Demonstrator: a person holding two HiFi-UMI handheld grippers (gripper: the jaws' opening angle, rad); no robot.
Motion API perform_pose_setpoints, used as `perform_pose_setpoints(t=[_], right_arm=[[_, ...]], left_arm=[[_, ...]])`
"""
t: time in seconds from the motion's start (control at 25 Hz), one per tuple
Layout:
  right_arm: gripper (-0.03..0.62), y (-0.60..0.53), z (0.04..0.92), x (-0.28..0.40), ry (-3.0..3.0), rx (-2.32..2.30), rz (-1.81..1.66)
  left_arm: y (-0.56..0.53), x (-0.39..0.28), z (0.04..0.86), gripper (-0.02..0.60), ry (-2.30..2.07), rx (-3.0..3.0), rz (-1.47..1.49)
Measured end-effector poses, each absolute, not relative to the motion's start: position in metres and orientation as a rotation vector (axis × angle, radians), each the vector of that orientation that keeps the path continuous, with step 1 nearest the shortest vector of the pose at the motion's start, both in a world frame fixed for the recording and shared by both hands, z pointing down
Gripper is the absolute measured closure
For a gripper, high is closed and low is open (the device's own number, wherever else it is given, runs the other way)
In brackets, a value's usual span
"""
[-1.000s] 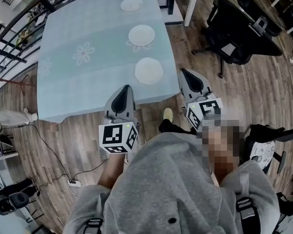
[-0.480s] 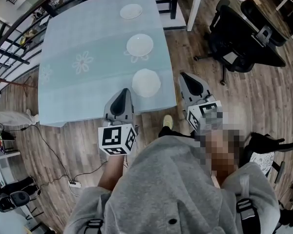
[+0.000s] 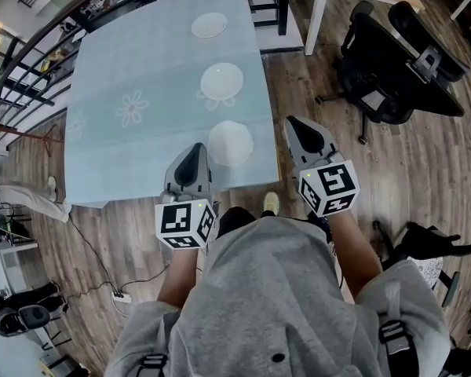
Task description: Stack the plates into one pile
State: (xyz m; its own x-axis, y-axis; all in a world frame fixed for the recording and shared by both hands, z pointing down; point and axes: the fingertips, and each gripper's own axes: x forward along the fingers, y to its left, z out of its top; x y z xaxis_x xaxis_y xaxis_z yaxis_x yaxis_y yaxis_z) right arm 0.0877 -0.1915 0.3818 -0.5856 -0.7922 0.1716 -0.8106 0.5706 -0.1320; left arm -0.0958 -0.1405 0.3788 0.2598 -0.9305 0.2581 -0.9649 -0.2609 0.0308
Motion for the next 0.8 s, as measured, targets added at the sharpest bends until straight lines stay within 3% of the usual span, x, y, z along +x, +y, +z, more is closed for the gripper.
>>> perform_pose_setpoints(t=[0.8], right_arm=[[0.568, -0.252, 0.392, 0.094, -2.670, 1.376, 0.282]], left_arm=[[-0.219, -0.106, 0.389, 0.563, -1.786, 2.410, 0.360]])
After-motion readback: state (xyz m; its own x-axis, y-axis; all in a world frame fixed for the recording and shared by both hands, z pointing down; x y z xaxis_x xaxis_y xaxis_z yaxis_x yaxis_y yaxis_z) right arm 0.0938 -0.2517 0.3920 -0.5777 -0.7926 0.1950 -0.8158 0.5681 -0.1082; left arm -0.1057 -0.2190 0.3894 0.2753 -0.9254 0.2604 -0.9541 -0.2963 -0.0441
